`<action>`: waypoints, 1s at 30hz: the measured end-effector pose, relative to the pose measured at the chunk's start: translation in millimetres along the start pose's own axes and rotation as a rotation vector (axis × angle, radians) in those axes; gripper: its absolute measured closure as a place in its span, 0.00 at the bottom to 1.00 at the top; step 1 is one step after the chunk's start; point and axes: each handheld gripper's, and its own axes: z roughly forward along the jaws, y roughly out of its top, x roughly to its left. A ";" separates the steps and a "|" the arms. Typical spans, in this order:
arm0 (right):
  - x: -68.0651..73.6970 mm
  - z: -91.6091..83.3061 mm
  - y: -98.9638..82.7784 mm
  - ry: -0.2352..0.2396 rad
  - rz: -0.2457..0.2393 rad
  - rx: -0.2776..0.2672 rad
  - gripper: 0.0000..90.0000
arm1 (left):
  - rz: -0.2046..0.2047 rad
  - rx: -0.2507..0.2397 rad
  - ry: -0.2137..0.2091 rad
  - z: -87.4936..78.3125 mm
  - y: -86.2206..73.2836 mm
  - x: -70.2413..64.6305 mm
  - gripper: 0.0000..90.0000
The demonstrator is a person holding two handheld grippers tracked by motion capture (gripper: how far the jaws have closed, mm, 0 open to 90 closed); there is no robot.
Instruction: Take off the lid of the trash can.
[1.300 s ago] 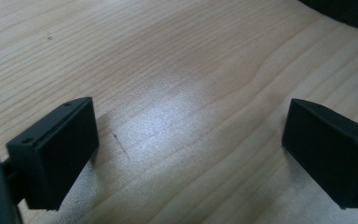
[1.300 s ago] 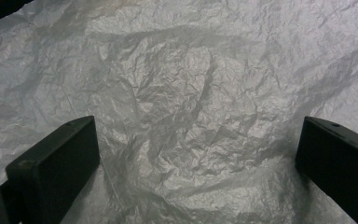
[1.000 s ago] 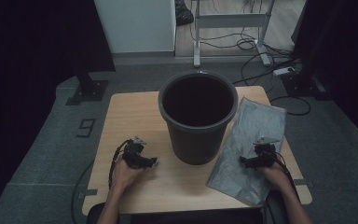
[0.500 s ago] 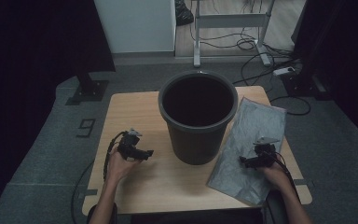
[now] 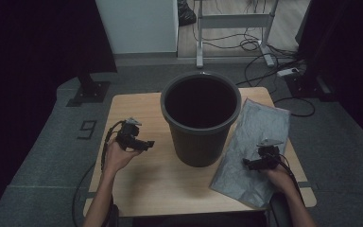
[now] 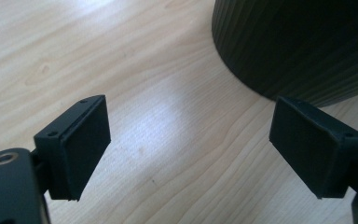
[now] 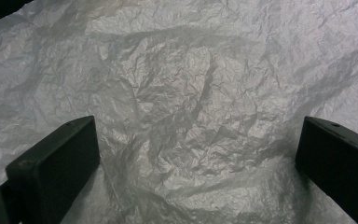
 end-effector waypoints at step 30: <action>0.1 -0.1 -0.1 0.004 -0.004 0.000 0.00 | 0.049 0.033 0.010 -52.0 82.5 9.3 0.17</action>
